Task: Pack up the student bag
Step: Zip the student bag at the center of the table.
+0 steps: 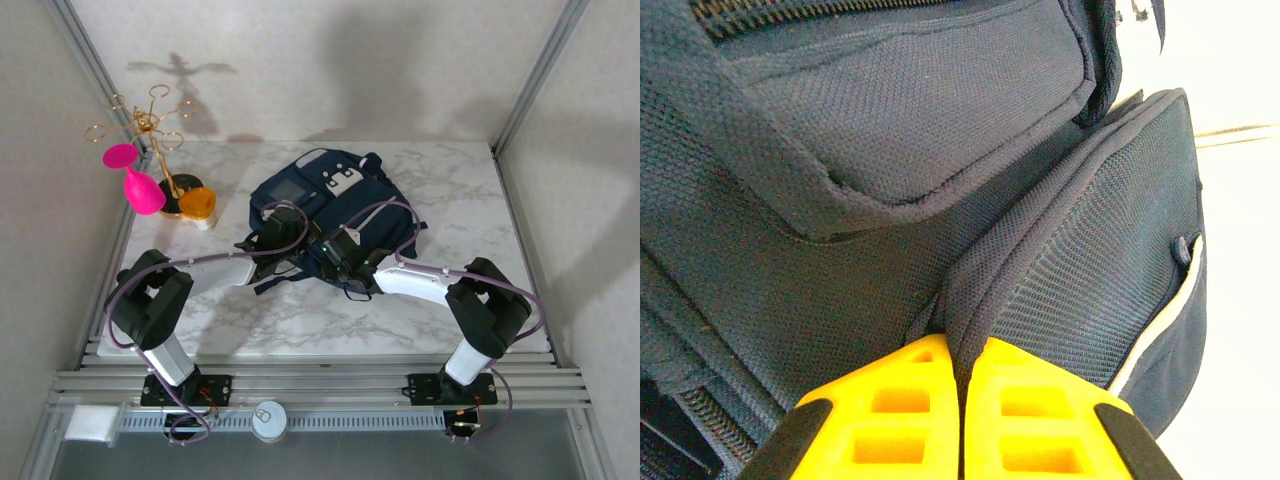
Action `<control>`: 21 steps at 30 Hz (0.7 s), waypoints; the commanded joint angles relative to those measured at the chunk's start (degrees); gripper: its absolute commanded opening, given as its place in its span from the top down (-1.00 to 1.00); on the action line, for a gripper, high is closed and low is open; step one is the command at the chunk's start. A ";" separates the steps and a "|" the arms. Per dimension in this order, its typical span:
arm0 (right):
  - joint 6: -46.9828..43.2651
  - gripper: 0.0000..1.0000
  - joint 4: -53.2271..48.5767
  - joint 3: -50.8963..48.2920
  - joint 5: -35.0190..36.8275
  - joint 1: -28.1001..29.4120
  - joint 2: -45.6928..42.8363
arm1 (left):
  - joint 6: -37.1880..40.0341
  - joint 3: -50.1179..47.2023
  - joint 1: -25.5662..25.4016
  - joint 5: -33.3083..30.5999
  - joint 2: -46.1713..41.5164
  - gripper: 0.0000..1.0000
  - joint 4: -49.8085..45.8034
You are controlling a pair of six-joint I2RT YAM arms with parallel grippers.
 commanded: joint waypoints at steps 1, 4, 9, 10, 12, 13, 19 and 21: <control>-2.61 0.67 4.27 -0.35 3.78 -0.13 -0.55 | -0.87 0.42 0.41 0.10 -0.08 1.00 2.50; -4.53 0.78 4.89 -0.97 3.74 -0.14 -2.00 | -0.78 0.12 0.38 0.10 -0.29 1.00 2.57; -5.40 0.93 -0.02 -0.38 5.92 -0.12 -4.72 | -0.28 -0.03 1.19 -0.78 -1.05 1.00 1.80; -5.46 0.96 -1.29 -0.41 5.96 -0.18 -5.41 | -0.10 0.21 1.60 -0.90 -1.08 1.00 1.19; -5.01 0.97 -4.45 -0.69 6.47 -0.15 -6.56 | 0.41 0.59 2.60 -1.47 -1.44 1.00 -0.83; -5.09 0.98 -6.30 -0.95 6.83 -0.13 -7.15 | 0.90 0.59 3.22 -1.63 -1.72 1.00 -1.03; -6.17 1.00 -13.32 -5.11 9.77 -0.32 -14.06 | 6.03 4.21 7.26 -1.04 -1.94 1.00 -5.94; -6.68 1.00 -15.08 -6.34 11.38 -0.62 -16.24 | 6.88 4.94 8.65 -0.95 -2.09 1.00 -7.23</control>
